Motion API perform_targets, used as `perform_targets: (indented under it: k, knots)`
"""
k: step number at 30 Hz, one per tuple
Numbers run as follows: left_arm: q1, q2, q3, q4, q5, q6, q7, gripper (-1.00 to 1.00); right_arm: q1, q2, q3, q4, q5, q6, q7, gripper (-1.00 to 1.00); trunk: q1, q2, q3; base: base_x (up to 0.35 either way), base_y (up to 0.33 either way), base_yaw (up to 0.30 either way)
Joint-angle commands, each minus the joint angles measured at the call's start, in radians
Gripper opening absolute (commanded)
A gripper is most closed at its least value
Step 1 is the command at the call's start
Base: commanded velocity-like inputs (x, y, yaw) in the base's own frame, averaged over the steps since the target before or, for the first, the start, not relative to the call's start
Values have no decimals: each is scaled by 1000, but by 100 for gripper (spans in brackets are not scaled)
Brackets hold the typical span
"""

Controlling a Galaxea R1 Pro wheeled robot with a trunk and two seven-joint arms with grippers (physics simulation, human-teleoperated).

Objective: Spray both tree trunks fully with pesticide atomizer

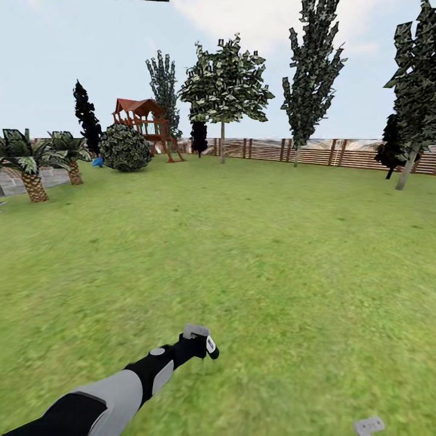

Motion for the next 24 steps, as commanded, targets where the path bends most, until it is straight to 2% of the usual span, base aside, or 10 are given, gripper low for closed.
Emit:
perform_targets:
  k: [1, 24]
  knots:
    - [-1, 0, -8, 2, 11, -4, -2, -100, -2, 0, 8, 4, -9, -7, 5, 100, 1, -1, -1, 350, 0, 0]
    - [-1, 0, -8, 2, 11, -4, -2, -100, -2, 1, 8, 4, -8, -7, 5, 100, 1, -1, -1, 350, 0, 0]
